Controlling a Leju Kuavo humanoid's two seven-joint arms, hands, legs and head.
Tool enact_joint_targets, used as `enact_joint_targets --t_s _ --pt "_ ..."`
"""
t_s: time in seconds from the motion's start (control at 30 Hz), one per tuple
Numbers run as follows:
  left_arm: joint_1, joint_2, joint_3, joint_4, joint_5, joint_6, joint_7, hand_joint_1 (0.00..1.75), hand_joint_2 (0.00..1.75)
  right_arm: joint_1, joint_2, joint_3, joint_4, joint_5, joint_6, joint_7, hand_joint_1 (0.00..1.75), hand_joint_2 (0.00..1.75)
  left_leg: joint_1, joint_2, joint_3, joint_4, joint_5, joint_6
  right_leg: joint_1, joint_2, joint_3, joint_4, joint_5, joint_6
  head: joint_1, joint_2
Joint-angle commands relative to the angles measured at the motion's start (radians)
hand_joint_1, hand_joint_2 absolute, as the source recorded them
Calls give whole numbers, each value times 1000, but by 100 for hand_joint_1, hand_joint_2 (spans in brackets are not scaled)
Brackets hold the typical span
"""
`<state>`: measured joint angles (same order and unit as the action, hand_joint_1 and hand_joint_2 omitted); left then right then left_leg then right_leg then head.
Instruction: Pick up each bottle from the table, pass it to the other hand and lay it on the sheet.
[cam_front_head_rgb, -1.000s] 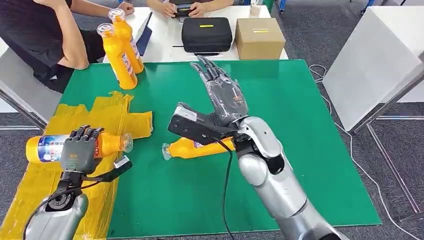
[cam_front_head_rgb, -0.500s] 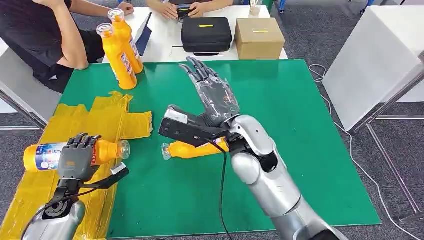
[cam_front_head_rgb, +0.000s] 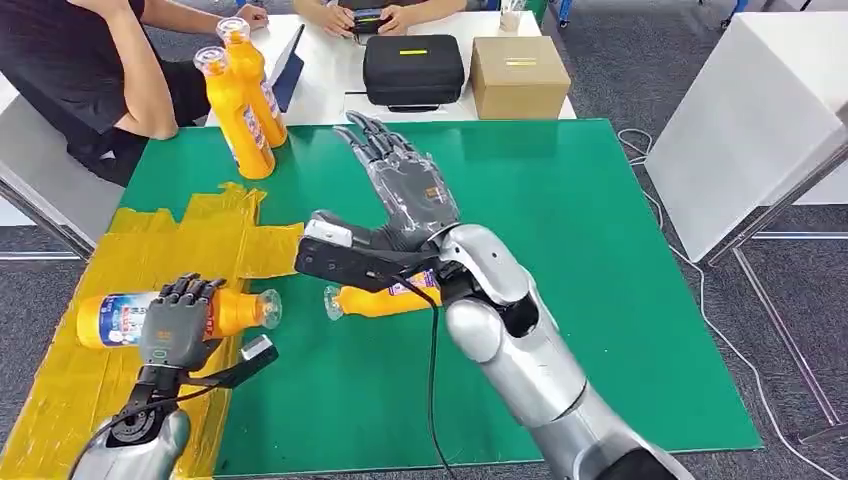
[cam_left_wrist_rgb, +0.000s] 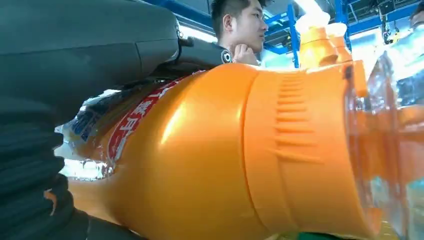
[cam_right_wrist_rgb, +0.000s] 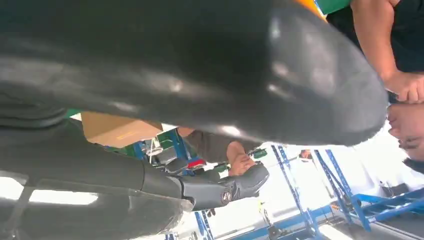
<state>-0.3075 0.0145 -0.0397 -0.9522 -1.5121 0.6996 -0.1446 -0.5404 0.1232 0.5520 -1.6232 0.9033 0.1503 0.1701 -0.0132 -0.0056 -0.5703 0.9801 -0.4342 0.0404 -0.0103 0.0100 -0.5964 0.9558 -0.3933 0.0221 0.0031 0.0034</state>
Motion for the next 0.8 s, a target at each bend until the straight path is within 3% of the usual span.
enact_joint_targets --t_s 0.03,0.4,0.43,0.47,0.6,0.8 --pt "-26 -28 18 17 -2 -1 0 175 175 -52 -9 27 63 -3 9 -2 0 0 1 1 2 0 -1 -2 1 0 2 0 -1 -1 0 0" --pt "-41 -65 -11 40 -6 -1 -9 175 175 -26 -27 24 22 3 12 11 0 0 2 -1 4 1 -2 -3 1 -3 4 0 -2 -1 0 0" --pt "-41 -66 -13 45 -5 -1 -8 126 175 -23 -29 24 21 3 12 11 0 0 1 -2 3 0 -1 -2 1 -3 3 0 -2 -1 0 0" --pt "-45 -68 -14 54 -1 -1 -4 2 175 -18 -36 26 12 4 11 12 0 0 2 -2 4 1 -2 -3 2 -3 5 0 -3 -1 0 0" --pt "-67 -52 -49 135 -9 -1 51 0 175 -16 -44 33 5 3 10 19 0 0 2 -2 6 1 -3 -4 2 -3 7 0 -3 -1 0 0" --pt "-89 -39 -74 207 12 -1 26 0 175 -6 -50 36 -11 1 11 26 0 0 2 0 6 1 -3 -4 2 -2 6 0 -3 -2 0 0"
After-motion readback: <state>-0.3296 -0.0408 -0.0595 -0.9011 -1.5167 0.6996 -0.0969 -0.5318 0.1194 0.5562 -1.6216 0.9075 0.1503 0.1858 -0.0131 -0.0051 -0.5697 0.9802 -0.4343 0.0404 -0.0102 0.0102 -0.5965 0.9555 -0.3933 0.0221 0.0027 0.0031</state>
